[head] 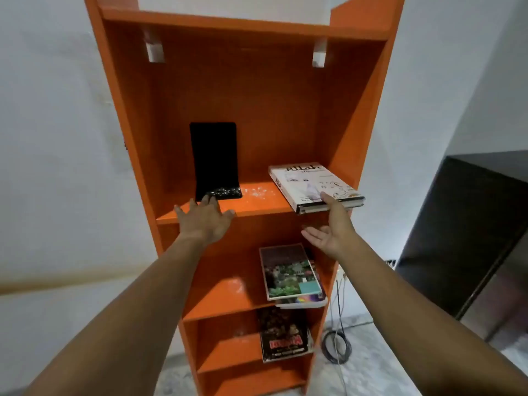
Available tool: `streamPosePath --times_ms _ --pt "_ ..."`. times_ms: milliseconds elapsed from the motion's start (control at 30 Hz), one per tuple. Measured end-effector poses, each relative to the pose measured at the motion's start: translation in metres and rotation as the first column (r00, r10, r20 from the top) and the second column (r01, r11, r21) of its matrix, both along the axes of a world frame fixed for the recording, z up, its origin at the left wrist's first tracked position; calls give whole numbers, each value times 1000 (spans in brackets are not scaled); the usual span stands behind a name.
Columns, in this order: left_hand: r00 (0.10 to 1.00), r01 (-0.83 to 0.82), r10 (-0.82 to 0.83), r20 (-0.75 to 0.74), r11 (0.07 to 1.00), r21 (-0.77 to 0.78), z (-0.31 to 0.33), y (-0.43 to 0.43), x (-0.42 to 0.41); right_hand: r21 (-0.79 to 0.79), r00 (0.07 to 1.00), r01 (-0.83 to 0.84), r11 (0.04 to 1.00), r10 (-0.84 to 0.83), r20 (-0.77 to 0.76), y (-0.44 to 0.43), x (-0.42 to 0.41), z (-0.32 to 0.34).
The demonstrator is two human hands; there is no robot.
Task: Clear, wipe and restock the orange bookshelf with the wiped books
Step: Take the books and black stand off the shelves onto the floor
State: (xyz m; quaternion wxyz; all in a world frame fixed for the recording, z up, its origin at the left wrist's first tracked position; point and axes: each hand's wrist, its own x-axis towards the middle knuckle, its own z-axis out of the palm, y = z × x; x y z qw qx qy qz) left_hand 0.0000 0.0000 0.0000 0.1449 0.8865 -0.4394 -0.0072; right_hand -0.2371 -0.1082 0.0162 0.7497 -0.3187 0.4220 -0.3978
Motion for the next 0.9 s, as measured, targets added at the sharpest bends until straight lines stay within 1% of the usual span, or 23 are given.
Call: streamPosePath --times_ms 33,167,233,300,400,467,500,567,600,667,733,767,833,867,900 --pt "999 -1 1 36 1000 -9 0 3 -2 9 1000 22 1000 -22 17 -6 5 2" --pt "992 57 -41 118 990 -129 -6 14 -9 68 993 81 994 -86 75 -12 21 16" --pt "984 87 -61 166 985 -149 -9 21 -13 84 991 130 988 -131 9 -9 28 22" --pt "977 97 -55 206 976 -197 -11 24 -13 80 990 139 987 -137 -26 -6 34 28" --pt "969 63 31 245 928 -366 -11 26 -11 67 980 196 978 -193 -49 -4 40 23" --pt "961 -43 162 225 889 -456 -7 25 -10 62 977 211 976 -210 -24 -1 40 18" --pt "951 -126 245 189 865 -486 -5 23 -10 61 978 208 976 -208 -9 0 39 15" --pt "908 -326 412 77 811 -486 -1 18 -11 69 980 197 978 -198 22 3 38 10" --pt "880 -418 476 -2 772 -478 0 15 -13 78 979 195 978 -199 45 3 38 8" --pt "827 -555 515 -227 678 -481 3 11 -21 102 968 216 971 -227 110 2 39 7" --pt "743 -663 451 -495 597 -451 3 6 -26 101 953 244 965 -257 159 -2 41 5" --pt "681 -708 396 -616 570 -417 1 3 -28 88 950 254 963 -266 163 -5 40 5" --pt "514 -793 216 -830 489 -363 -2 -2 -27 58 947 263 963 -269 178 -8 38 2" --pt "425 -828 90 -901 440 -346 -2 -2 -26 50 944 265 963 -270 192 -9 36 1" --pt "363 -844 -11 -932 420 -334 -1 0 -26 45 942 263 964 -266 205 -10 33 -1"
